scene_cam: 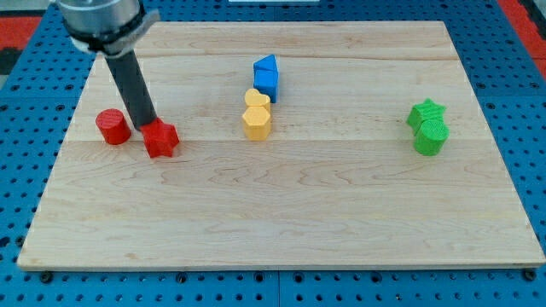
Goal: Place the red star left to the green blocks
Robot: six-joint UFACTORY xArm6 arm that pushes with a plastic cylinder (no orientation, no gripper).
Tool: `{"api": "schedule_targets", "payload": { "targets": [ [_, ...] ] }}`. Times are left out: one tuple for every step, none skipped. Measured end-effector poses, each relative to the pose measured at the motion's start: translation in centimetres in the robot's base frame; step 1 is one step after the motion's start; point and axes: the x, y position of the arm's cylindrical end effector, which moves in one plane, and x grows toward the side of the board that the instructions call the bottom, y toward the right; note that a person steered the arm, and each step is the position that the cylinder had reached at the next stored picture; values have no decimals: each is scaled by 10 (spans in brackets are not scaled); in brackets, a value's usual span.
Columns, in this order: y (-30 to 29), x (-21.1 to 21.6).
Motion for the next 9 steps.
{"api": "schedule_targets", "payload": {
  "targets": [
    [47, 48],
    [127, 92],
    [66, 126],
    [142, 137],
    [229, 110],
    [269, 68],
    [254, 103],
    [212, 115],
    [214, 72]
  ]
}}
